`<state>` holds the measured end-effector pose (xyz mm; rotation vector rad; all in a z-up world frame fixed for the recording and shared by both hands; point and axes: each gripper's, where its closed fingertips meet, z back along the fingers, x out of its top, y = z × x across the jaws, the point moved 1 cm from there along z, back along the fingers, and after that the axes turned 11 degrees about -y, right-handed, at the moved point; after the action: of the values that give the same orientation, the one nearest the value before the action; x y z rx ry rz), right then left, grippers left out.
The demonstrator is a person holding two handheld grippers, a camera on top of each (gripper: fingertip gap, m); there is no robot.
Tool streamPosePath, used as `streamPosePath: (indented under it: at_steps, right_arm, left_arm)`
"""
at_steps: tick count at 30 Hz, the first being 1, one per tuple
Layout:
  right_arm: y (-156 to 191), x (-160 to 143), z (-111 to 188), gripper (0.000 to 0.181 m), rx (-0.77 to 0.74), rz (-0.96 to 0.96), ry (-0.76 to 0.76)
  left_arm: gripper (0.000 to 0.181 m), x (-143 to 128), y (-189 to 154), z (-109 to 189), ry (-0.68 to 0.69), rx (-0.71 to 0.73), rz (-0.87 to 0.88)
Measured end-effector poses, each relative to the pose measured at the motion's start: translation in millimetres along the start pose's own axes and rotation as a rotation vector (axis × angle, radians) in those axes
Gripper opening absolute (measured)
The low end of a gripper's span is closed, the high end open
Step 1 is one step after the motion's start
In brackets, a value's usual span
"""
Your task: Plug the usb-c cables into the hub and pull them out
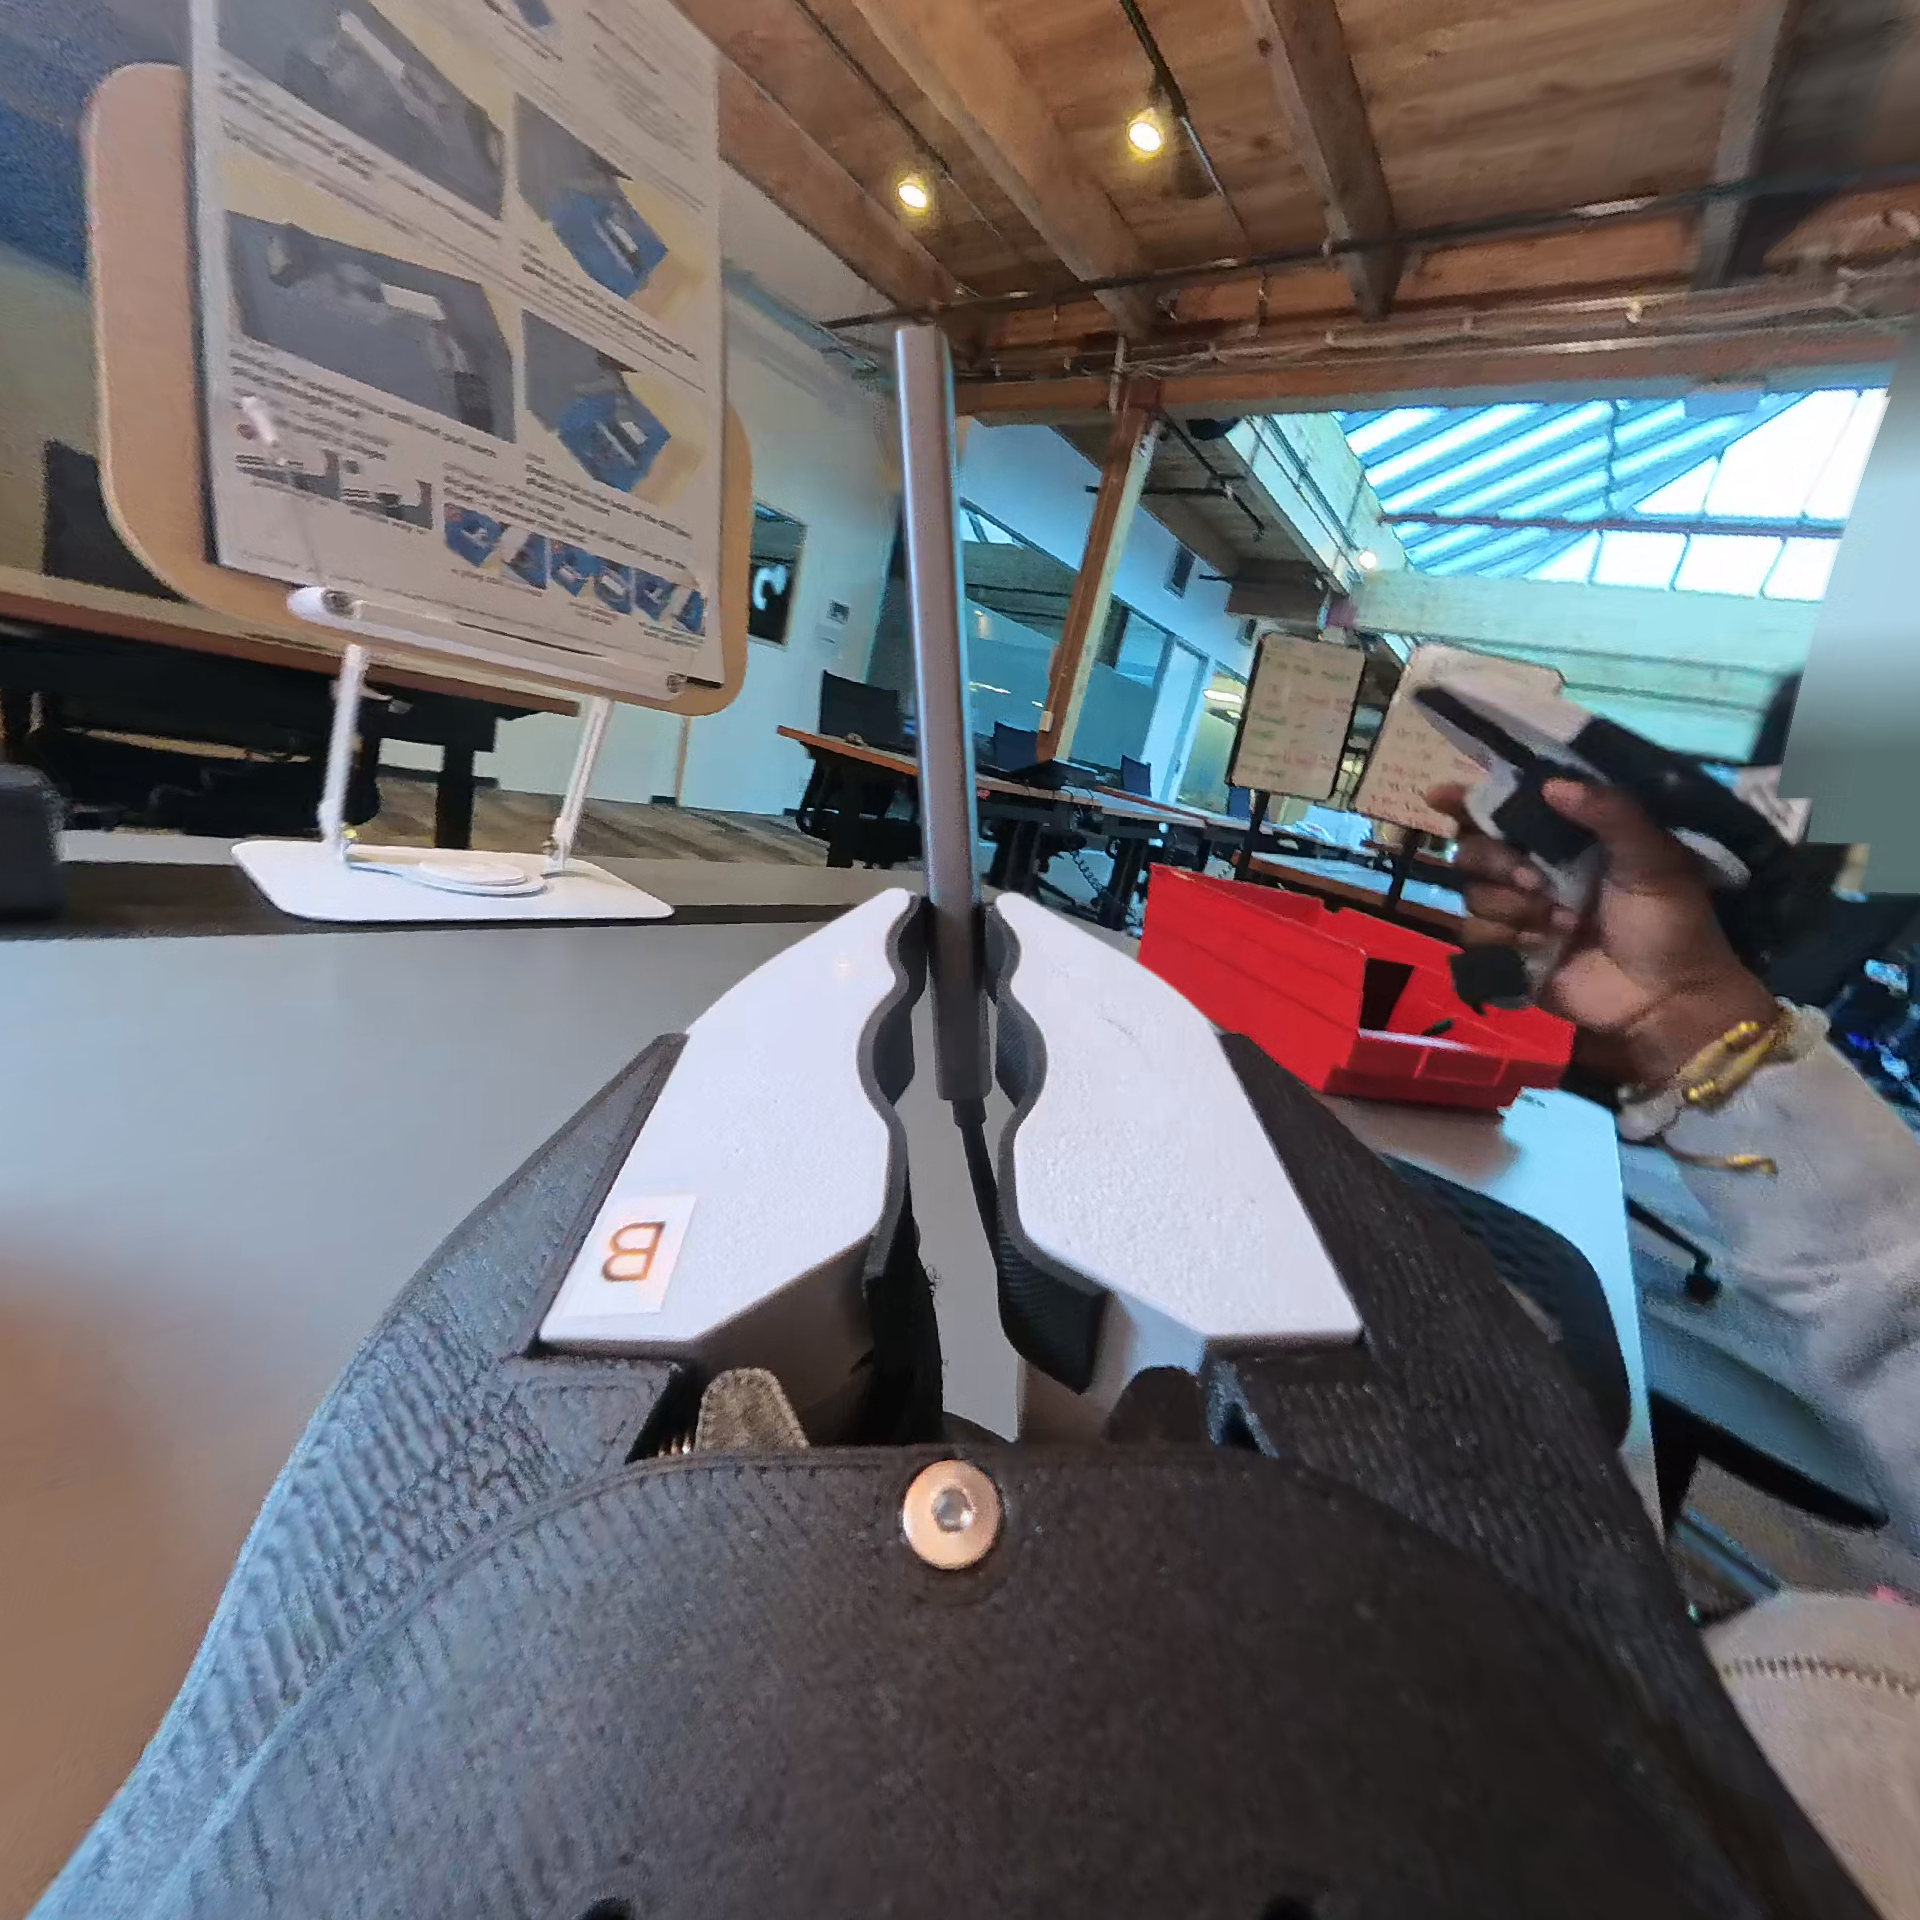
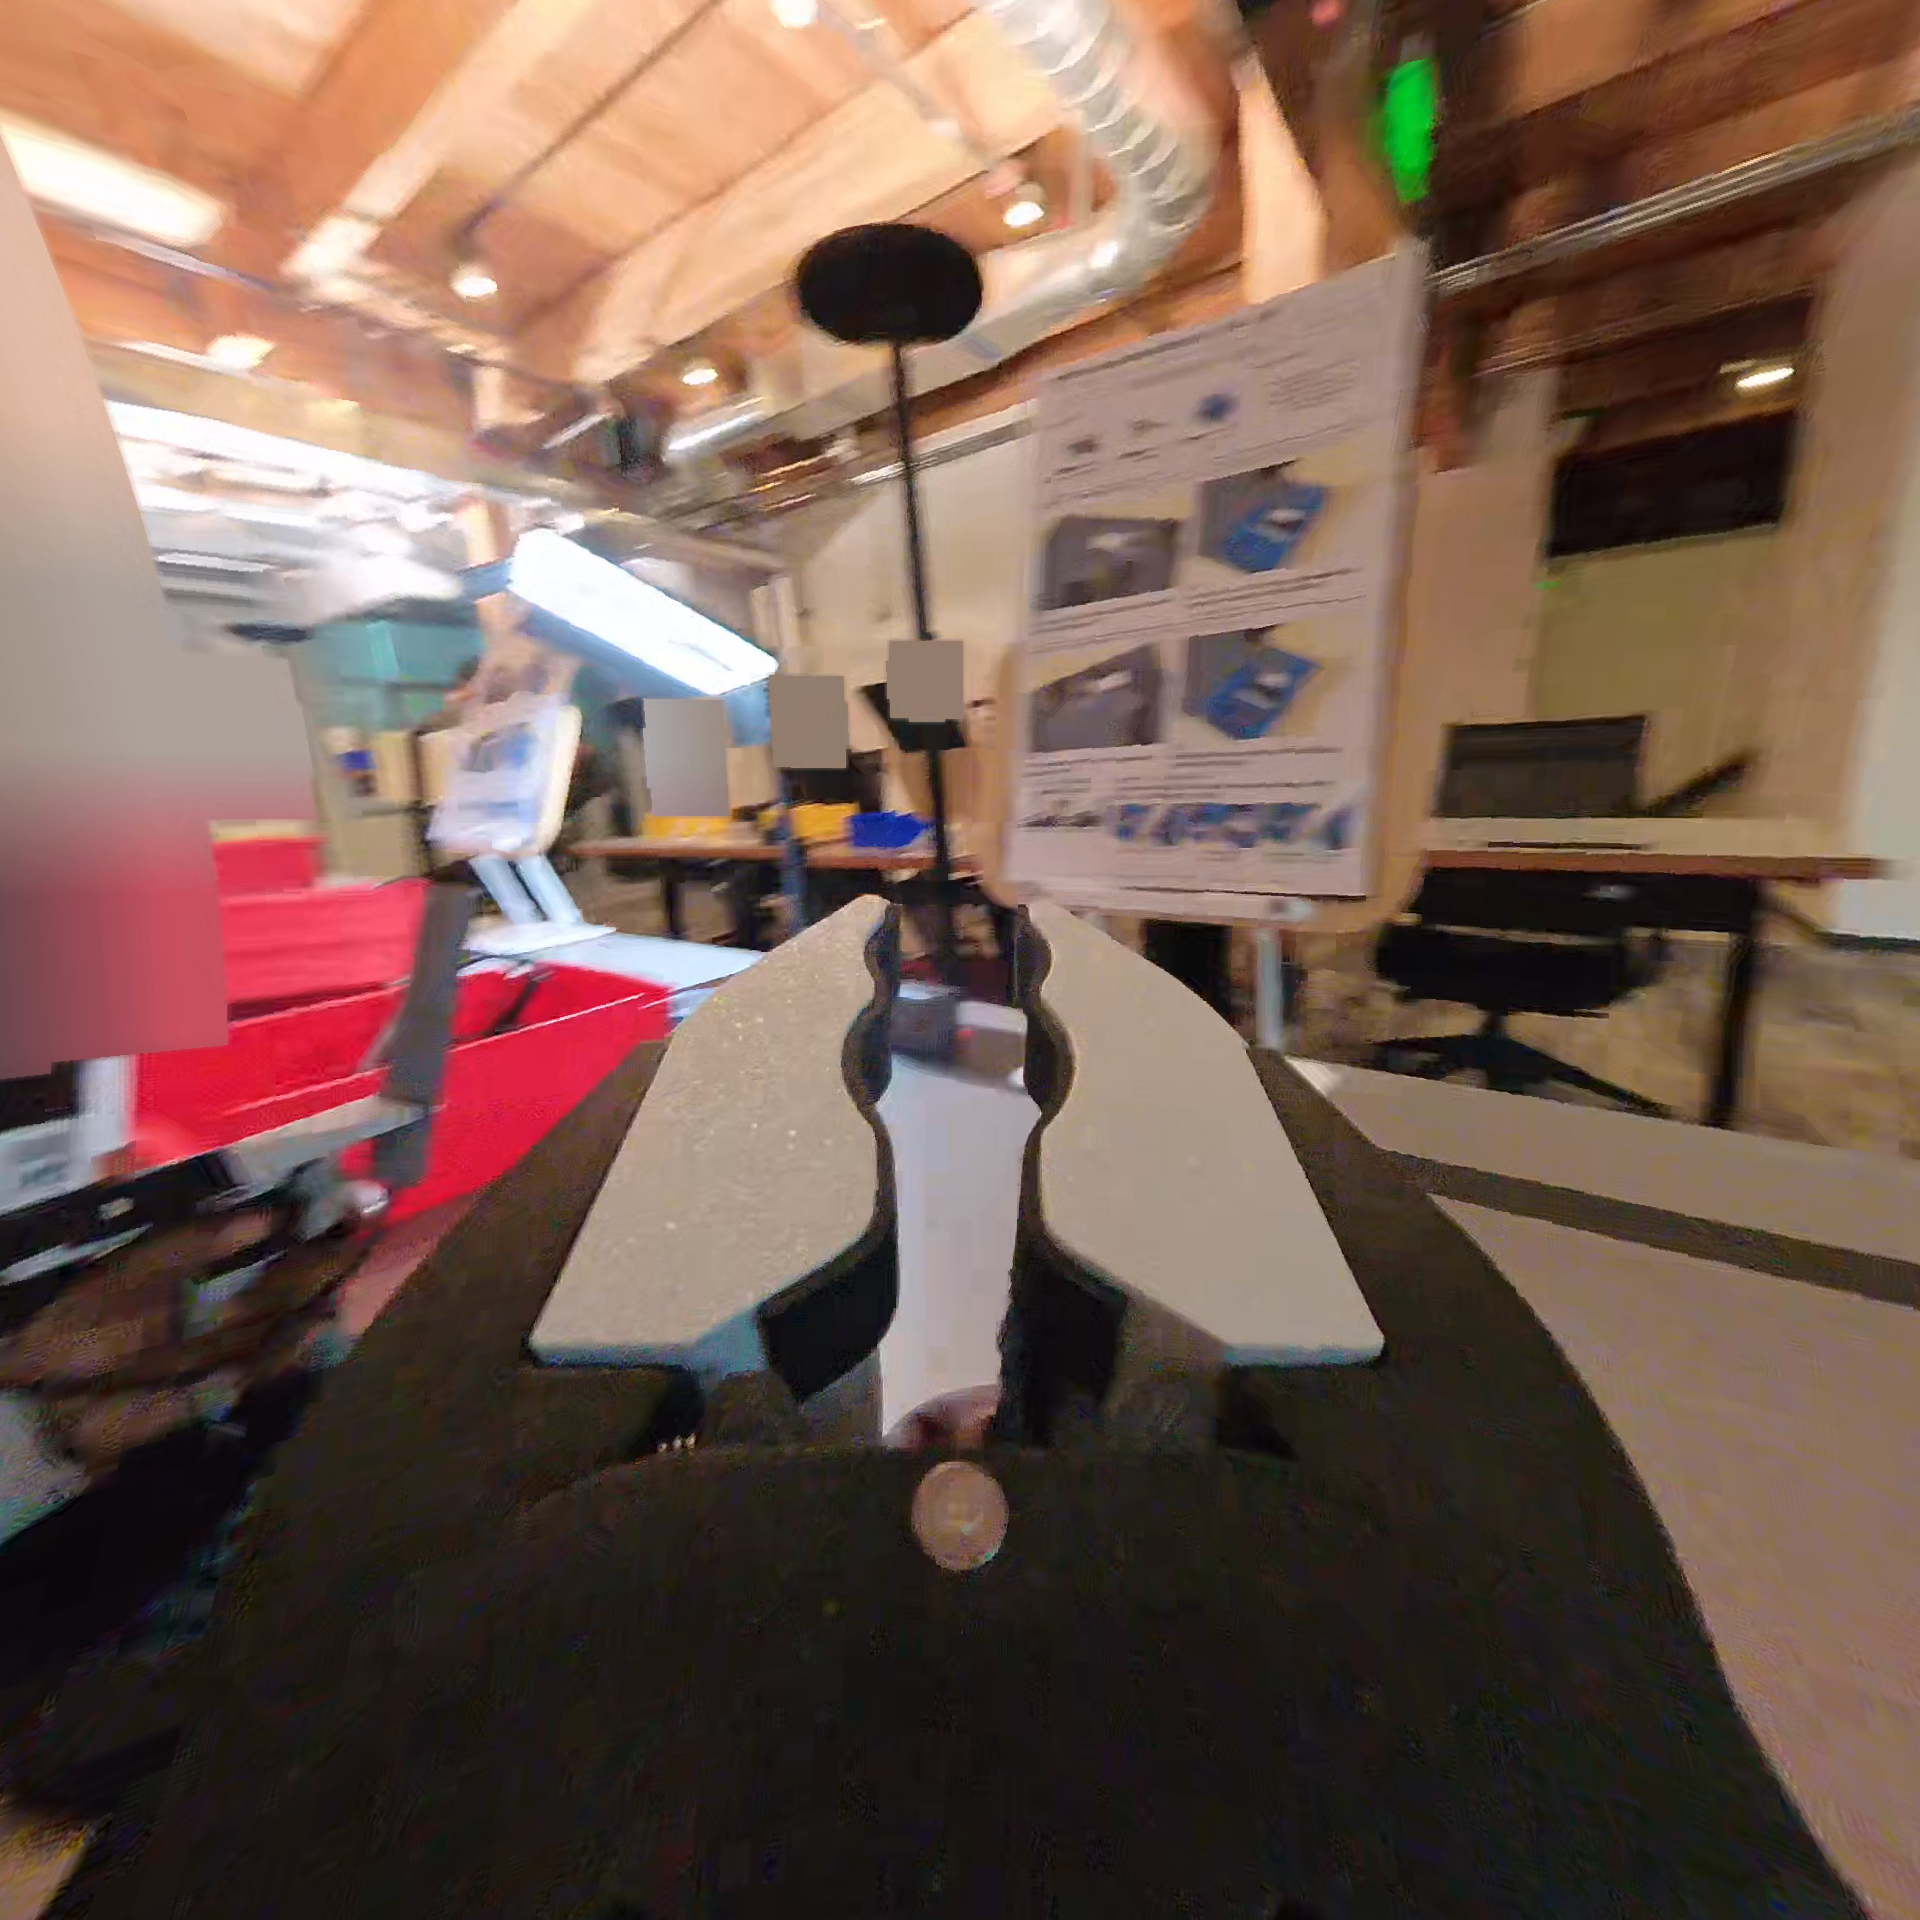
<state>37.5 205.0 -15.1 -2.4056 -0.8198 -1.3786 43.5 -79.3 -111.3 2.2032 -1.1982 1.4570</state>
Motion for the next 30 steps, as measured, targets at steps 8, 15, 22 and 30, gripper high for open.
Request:
streamPosePath:
  at_steps: [8, 15, 22, 30]
  right_arm:
    - [182.0, -129.9, -41.0, 0.039, 0.64, -0.108, 0.356]
    - [215.1, -134.9, -34.9, 0.016, 0.765, -0.207, 0.258]
    - [177.4, -81.6, -31.6, 0.01, 0.653, -0.308, 0.028]
    - [40.6, 51.3, -9.3, 0.009, 0.188, 0.079, -0.25]
  left_arm:
    - [0.01, -17.3, -50.8, 1.1, 0.086, -0.296, -0.215]
    - [0.01, -23.6, -60.4, 3.3, 0.115, -0.367, -0.234]
    - [0.019, -11.1, -54.2, 1.8, 0.032, -0.318, -0.157]
    - [0.015, 11.3, 5.8, 3.3, -0.101, -0.022, 0.192]
